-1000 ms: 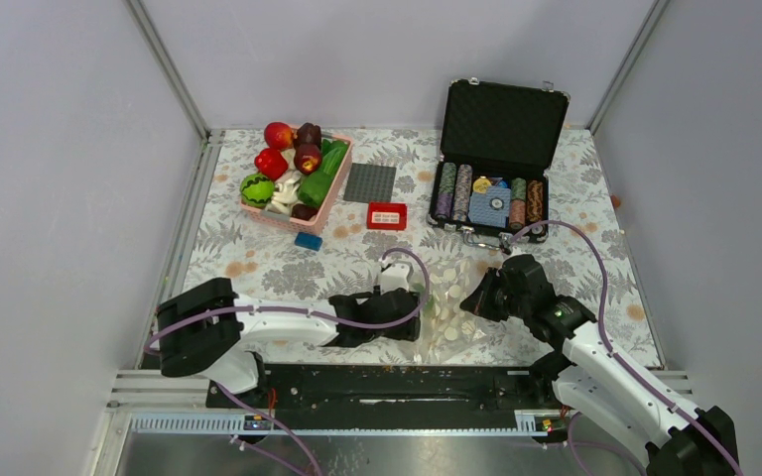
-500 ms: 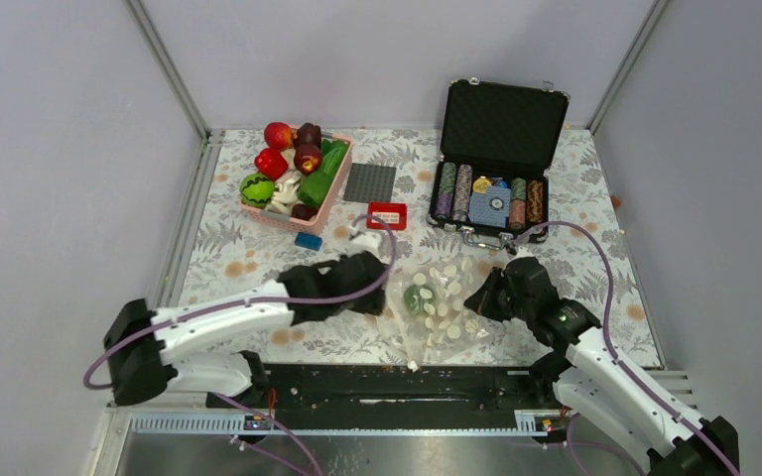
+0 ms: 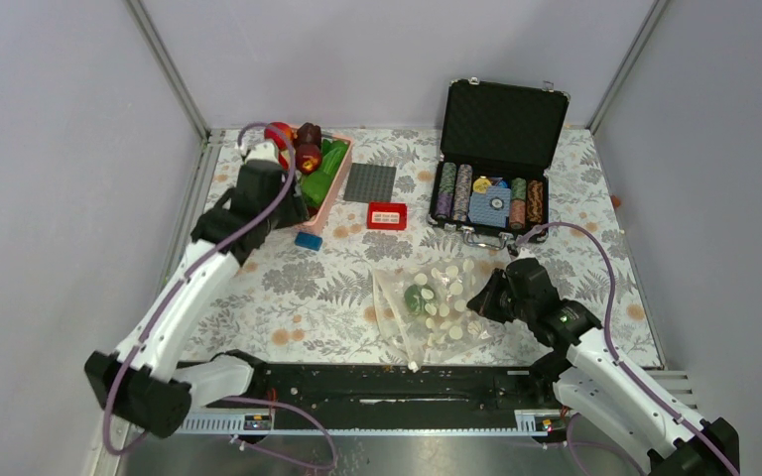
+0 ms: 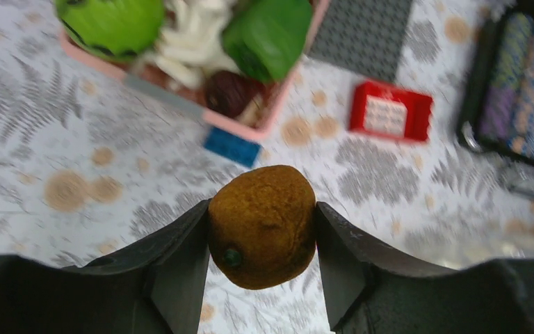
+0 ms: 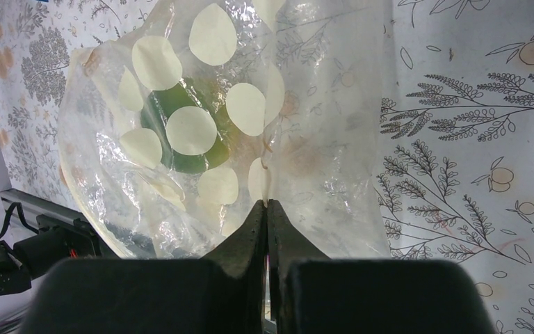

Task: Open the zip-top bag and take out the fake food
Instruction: Pick up the fake fruit from the zipper food storage bag, then place the fake fruit in the bin.

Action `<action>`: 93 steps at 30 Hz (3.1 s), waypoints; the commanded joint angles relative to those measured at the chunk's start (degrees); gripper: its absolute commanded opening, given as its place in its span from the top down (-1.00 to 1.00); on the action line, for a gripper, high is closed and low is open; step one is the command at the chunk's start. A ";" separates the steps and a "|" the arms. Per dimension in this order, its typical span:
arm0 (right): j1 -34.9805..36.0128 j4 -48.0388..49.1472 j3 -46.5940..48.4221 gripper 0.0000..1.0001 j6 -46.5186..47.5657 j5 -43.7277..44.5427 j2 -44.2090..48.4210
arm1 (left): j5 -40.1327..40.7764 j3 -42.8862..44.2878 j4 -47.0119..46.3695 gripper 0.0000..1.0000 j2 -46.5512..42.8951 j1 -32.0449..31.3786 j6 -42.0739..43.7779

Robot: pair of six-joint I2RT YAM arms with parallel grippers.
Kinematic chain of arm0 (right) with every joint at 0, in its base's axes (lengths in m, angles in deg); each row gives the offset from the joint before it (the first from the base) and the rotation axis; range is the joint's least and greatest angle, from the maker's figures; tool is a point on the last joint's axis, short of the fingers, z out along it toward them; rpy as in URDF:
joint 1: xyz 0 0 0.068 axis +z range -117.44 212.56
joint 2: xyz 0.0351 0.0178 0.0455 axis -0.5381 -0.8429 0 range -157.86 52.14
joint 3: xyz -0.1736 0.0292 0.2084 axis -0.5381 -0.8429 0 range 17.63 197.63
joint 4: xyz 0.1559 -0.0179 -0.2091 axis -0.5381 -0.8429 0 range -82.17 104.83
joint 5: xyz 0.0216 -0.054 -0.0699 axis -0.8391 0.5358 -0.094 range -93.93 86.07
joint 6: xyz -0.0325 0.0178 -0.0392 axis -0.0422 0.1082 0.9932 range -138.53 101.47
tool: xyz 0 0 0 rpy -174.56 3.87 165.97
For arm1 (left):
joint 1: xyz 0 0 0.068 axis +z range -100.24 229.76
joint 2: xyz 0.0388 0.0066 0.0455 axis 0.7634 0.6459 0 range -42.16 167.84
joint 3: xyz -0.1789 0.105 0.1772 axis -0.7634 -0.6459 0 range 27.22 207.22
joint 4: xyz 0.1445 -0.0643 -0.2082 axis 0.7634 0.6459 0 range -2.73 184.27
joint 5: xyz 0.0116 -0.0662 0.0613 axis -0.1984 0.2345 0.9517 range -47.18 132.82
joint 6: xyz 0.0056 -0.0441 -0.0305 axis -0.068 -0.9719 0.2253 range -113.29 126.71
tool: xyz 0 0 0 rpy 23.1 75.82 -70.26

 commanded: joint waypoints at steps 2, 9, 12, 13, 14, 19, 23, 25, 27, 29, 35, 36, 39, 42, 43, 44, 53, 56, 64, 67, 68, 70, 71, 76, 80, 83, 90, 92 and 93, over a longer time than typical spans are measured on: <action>0.44 0.33 0.59 1.00 0.85 0.69 0.27 | -1.00 9.14 -1.80 -0.04 10.43 8.99 7.81; 0.39 0.34 0.02 1.00 1.49 1.03 -0.06 | -0.53 19.09 -1.77 -0.04 22.98 12.60 13.32; 0.41 0.47 0.01 1.00 1.96 1.30 -0.43 | -1.64 23.04 -0.53 -0.04 27.98 13.38 15.07; 0.41 0.58 0.02 1.00 2.00 1.24 -0.67 | -2.07 24.31 0.15 -0.04 29.72 13.58 15.39; 0.39 0.70 0.03 1.00 2.00 1.17 -0.84 | -2.72 25.61 0.88 -0.03 31.23 13.96 15.74; 0.42 1.01 0.01 1.00 2.18 1.00 -1.16 | -4.33 28.25 1.77 0.01 35.40 14.54 15.95; 0.40 1.04 0.03 1.00 2.54 1.09 -1.21 | -4.46 29.06 1.43 0.01 36.66 14.69 15.84; 0.38 1.02 -0.02 1.00 2.66 1.05 -1.22 | -4.51 29.72 1.63 0.01 37.66 14.65 16.38; 0.42 1.03 -0.06 1.00 2.65 1.08 -1.23 | -4.15 30.51 2.29 0.01 38.73 14.67 16.88; 0.43 1.16 -0.17 1.00 2.73 1.00 -1.32 | -4.02 31.03 2.94 0.01 39.66 14.67 17.33; 0.39 1.48 -0.15 1.00 2.91 0.67 -1.51 | -3.28 31.40 4.36 0.03 41.20 14.64 18.06; 0.41 1.52 -0.10 1.00 2.91 0.61 -1.55 | -3.13 31.36 4.34 0.04 41.33 14.63 18.04; 0.44 1.52 0.09 1.00 3.03 0.43 -1.64 | -3.03 31.57 4.40 0.04 41.70 14.62 18.07; 0.42 1.51 0.03 1.00 3.11 0.43 -1.46 | -3.51 31.94 4.34 0.07 41.74 14.63 17.76; 0.44 1.50 -0.08 1.00 3.04 0.47 -1.47 | -4.34 32.11 4.13 0.07 41.37 14.67 17.57; 0.44 1.46 -0.13 1.00 3.04 0.58 -1.39 | -5.24 32.25 3.63 0.07 41.02 14.71 17.44; 0.38 1.49 -0.58 1.00 2.86 0.80 -0.99 | -6.13 35.13 1.56 0.06 40.84 14.65 16.76; 0.43 1.38 -0.54 1.00 3.11 0.87 -1.11 | -6.07 36.14 1.26 0.05 40.85 14.67 16.56; 0.43 1.44 -0.76 1.00 3.11 0.95 -0.85 | -13.48 33.40 -6.11 0.02 35.59 16.99 13.31; 0.38 1.40 -0.86 1.00 3.05 0.96 -0.70 | -13.78 31.91 -8.16 0.01 33.29 17.79 12.15; 0.40 1.44 -0.91 1.00 3.01 0.96 -0.73 | -13.73 31.81 -8.66 0.01 32.79 18.05 11.89; 0.38 1.47 -0.94 1.00 2.95 0.94 -0.80 | -13.71 31.82 -9.49 0.01 32.36 18.72 11.44; 0.42 1.42 -0.86 1.00 3.07 0.96 -0.91 | -13.66 32.13 -9.84 0.01 32.42 19.10 11.18; 0.37 1.46 -0.78 1.00 3.39 1.25 -1.42 | -13.09 37.63 -9.22 0.00 36.24 19.80 11.88; 0.40 1.48 -0.70 1.00 3.76 1.70 -2.20 | -12.28 43.90 -7.64 0.01 41.90 19.92 13.43; 0.42 1.53 -0.76 1.00 3.91 1.93 -2.64 | -11.16 47.44 -7.32 0.01 45.61 19.91 14.59; 0.36 1.68 -0.72 1.00 4.33 2.35 -3.16 | -10.32 48.90 -7.07 0.01 48.31 19.99 15.64; 0.33 1.70 -0.50 1.00 4.41 2.21 -3.46 | -9.48 48.43 -7.50 0.01 48.61 20.04 15.94; 0.37 1.66 -0.34 1.00 4.62 2.03 -3.48 | -9.03 48.40 -7.59 0.01 48.94 20.07 16.07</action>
